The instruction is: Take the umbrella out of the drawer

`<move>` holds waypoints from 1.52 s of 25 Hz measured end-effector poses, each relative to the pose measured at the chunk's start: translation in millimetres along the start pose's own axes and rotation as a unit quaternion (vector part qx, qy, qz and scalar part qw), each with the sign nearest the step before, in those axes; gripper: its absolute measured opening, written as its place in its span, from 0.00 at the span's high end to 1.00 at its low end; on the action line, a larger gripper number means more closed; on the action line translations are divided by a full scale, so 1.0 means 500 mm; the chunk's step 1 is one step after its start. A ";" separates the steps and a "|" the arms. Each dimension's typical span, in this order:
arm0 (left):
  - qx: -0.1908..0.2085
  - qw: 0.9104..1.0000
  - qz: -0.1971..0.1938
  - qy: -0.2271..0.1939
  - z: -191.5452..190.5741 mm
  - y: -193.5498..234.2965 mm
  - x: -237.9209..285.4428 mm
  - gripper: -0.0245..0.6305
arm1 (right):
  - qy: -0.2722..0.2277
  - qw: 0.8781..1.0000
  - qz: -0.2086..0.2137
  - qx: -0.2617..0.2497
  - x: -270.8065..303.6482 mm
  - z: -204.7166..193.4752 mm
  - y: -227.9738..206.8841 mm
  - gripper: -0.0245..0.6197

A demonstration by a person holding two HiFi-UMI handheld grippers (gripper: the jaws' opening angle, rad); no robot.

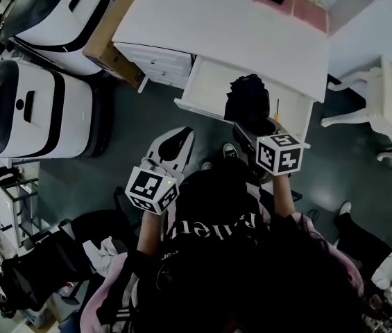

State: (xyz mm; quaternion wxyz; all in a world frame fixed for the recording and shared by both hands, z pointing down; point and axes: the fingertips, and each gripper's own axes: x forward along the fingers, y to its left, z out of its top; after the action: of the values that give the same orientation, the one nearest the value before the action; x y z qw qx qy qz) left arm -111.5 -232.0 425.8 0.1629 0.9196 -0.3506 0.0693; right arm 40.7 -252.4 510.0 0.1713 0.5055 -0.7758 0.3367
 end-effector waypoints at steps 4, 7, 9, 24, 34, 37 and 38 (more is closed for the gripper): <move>0.008 0.999 -0.039 0.001 -0.006 -0.035 -0.015 0.92 | -0.011 0.999 -0.010 0.029 -0.059 -0.040 0.036 0.54; 0.014 0.997 -0.069 0.007 -0.018 -0.070 -0.013 0.92 | -0.015 0.999 -0.022 0.043 -0.108 -0.070 0.051 0.54; 0.015 0.996 -0.086 0.010 -0.028 -0.096 -0.014 0.92 | -0.018 0.998 -0.027 0.052 -0.137 -0.089 0.059 0.54; 0.021 0.990 -0.137 0.016 -0.069 -0.256 -0.018 0.92 | -0.024 0.996 -0.039 0.075 -0.269 -0.177 0.064 0.54; 0.020 0.992 -0.124 -0.004 -0.082 -0.439 -0.063 0.92 | -0.036 0.996 -0.032 0.077 -0.432 -0.276 0.049 0.54; 0.017 0.992 -0.124 -0.004 -0.105 -0.509 -0.094 0.92 | -0.040 0.996 -0.023 0.071 -0.484 -0.311 0.054 0.54; 0.018 0.992 -0.122 -0.003 -0.112 -0.528 -0.104 0.92 | -0.041 0.997 -0.020 0.069 -0.499 -0.322 0.057 0.54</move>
State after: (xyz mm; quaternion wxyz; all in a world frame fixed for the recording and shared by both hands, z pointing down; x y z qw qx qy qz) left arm 25.3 5.1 399.5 0.1524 0.9586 -0.2348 0.0526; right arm 110.3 33.9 464.2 0.1107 0.5448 -0.7469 0.3649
